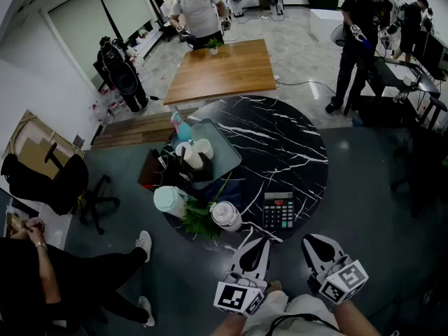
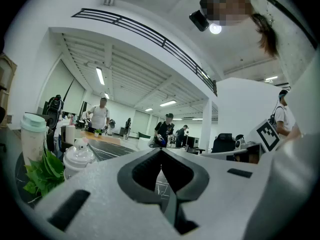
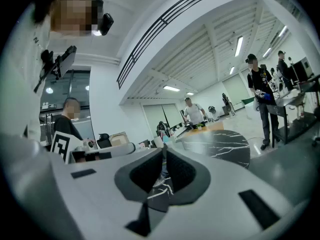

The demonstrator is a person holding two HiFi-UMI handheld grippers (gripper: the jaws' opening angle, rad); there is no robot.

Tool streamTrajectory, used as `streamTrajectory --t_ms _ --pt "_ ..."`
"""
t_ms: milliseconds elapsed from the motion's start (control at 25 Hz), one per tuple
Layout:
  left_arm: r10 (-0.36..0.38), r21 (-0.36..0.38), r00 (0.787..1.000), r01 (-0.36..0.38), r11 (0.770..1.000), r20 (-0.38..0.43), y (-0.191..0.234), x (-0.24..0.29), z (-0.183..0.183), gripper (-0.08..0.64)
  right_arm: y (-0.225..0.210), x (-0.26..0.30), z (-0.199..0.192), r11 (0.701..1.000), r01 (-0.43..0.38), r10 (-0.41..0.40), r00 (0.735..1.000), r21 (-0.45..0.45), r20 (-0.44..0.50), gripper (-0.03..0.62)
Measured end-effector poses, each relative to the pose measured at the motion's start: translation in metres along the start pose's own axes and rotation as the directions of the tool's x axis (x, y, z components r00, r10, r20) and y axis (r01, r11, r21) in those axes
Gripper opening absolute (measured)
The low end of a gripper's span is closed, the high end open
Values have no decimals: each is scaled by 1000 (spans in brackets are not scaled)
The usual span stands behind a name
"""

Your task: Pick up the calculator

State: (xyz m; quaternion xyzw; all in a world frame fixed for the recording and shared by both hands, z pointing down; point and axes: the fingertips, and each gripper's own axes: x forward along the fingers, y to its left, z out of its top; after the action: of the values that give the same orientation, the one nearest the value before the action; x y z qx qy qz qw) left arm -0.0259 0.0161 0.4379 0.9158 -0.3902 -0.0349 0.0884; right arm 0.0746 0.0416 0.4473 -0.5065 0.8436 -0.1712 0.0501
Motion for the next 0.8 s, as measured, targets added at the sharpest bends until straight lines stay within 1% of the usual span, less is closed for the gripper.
streamTrajectory --t_ms 120,320,400,440,600,720,800 --pt "2 -4 1000 -2 1000 -15 7 0 -13 6 -8 10 -14 1000 -14 15 999 24 -47 9" --pt "49 -17 998 -49 999 -30 23 12 -17 6 -47 37 -25 998 -20 27 993 65 -115 12" --pt "59 -17 998 -59 998 -27 31 20 -23 6 -64 53 -30 997 -34 44 987 70 -154 38" --pt "61 -16 998 -61 998 -27 35 25 -27 6 -73 61 -34 996 -42 55 982 75 -178 74" --pt "74 -5 996 -75 997 -41 50 45 -43 6 -102 96 -55 995 -67 85 956 72 -281 118" --pt "107 -3 993 -108 994 -47 62 58 -49 6 -126 116 -75 994 -73 98 923 79 -372 153" --pt "132 -2 990 -132 991 -48 69 62 -53 6 -139 128 -89 993 -79 107 895 83 -433 174"
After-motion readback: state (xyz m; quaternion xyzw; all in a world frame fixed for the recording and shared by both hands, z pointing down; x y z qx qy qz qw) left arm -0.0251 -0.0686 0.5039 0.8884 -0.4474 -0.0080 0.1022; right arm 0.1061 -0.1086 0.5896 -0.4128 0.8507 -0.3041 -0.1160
